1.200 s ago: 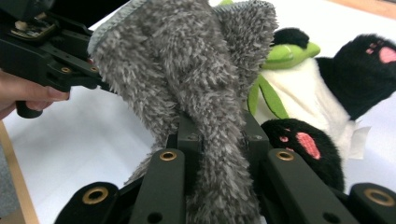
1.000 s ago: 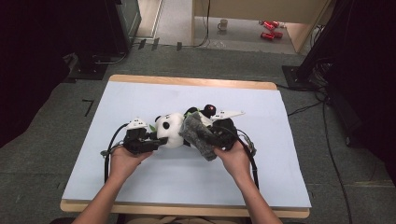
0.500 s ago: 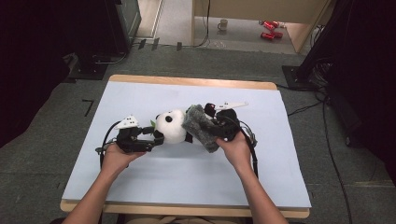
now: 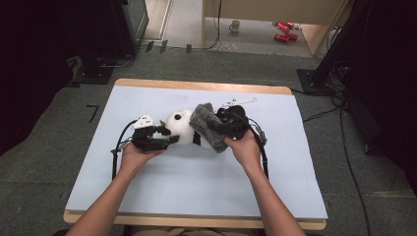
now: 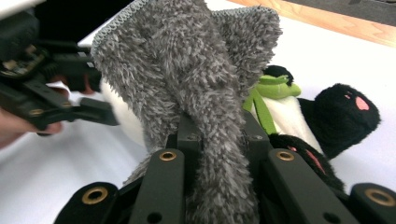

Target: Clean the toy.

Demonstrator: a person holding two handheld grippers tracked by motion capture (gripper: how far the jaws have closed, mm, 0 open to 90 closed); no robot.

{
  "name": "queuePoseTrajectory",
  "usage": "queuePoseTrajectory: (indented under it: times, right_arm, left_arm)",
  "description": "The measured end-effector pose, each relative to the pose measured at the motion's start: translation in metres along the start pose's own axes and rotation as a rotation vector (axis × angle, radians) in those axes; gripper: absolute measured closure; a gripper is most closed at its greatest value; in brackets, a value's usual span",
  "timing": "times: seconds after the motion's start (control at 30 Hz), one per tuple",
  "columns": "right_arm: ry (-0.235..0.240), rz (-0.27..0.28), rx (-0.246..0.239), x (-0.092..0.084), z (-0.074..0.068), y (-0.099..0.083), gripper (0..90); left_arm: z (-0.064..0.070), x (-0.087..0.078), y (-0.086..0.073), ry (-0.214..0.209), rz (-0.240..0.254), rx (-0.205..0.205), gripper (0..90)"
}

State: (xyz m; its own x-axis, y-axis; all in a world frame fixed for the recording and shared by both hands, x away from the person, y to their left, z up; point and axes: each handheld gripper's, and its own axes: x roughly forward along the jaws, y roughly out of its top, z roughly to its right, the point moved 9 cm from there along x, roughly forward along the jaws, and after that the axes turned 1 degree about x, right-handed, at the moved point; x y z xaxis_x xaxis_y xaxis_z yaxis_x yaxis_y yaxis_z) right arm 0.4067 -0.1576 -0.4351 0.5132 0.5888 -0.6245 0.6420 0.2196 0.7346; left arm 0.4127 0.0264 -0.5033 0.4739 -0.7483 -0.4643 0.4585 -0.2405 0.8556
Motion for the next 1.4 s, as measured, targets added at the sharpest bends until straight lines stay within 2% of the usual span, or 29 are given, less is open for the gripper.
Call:
queuePoseTrajectory:
  times: [0.07, 0.17, 0.27, 0.3, 0.37, 0.43, 0.57, 0.8, 0.87, 0.97, 1.03, 1.1, 1.2, 1.27, 1.33, 1.4]
  right_arm:
    - [0.008, 0.004, 0.02, -0.003, -0.002, 0.002, 76.0]
    - [0.008, 0.007, 0.03, -0.008, -0.006, 0.006, 76.0]
    - [0.02, 0.027, 0.019, -0.016, -0.015, 0.012, 76.0]
    - [0.024, 0.038, 0.009, -0.02, -0.021, 0.015, 76.0]
    - [0.031, 0.048, -0.008, -0.025, -0.029, 0.018, 76.0]
    - [0.045, 0.053, -0.019, -0.025, -0.038, 0.02, 76.0]
    - [0.067, 0.026, -0.038, -0.012, -0.054, 0.017, 75.9]
    - [0.083, -0.014, -0.056, 0.027, -0.077, 0.011, 75.6]
    - [0.084, -0.03, -0.055, 0.039, -0.078, 0.006, 75.4]
    - [0.078, -0.016, -0.075, 0.046, -0.075, 0.003, 75.5]
    - [0.063, -0.02, -0.096, 0.047, -0.072, 0.002, 75.5]
    - [0.053, -0.031, -0.093, 0.048, -0.065, 0.0, 75.5]
    - [0.029, -0.027, -0.077, 0.046, -0.056, -0.002, 75.5]
    - [-0.02, -0.022, -0.079, 0.04, -0.044, -0.002, 75.9]
    - [-0.015, -0.021, -0.032, 0.033, -0.033, -0.003, 76.1]
    - [-0.012, -0.028, -0.025, 0.03, -0.028, -0.004, 76.1]
  left_arm:
    - [0.004, -0.001, 0.0, 0.012, -0.028, -0.031, 50.6]
    - [0.012, -0.004, 0.0, 0.006, -0.067, -0.069, 58.7]
    - [0.02, -0.011, 0.0, 0.001, -0.095, -0.098, 62.5]
    - [0.024, -0.013, -0.001, -0.008, -0.104, -0.125, 62.8]
    - [0.029, -0.019, -0.001, -0.008, -0.1, -0.172, 62.9]
    - [0.033, -0.023, -0.004, 0.01, -0.091, -0.187, 62.8]
    - [0.039, -0.02, -0.006, 0.038, -0.065, -0.185, 62.2]
    - [0.039, -0.019, -0.005, 0.058, -0.039, -0.193, 61.1]
    - [0.038, -0.019, -0.006, 0.077, -0.055, -0.201, 60.9]
    - [0.035, -0.019, -0.007, 0.069, -0.059, -0.208, 60.8]
    - [0.032, -0.016, -0.009, 0.08, -0.064, -0.181, 61.0]
    - [0.03, -0.014, -0.01, 0.078, -0.066, -0.174, 61.2]
    - [0.028, -0.015, -0.01, 0.074, -0.067, -0.179, 61.2]
    - [0.027, -0.015, -0.01, 0.067, -0.06, -0.193, 61.2]
    - [0.027, -0.014, -0.01, 0.062, -0.055, -0.179, 61.1]
    - [0.026, -0.014, -0.01, 0.06, -0.053, -0.176, 61.1]
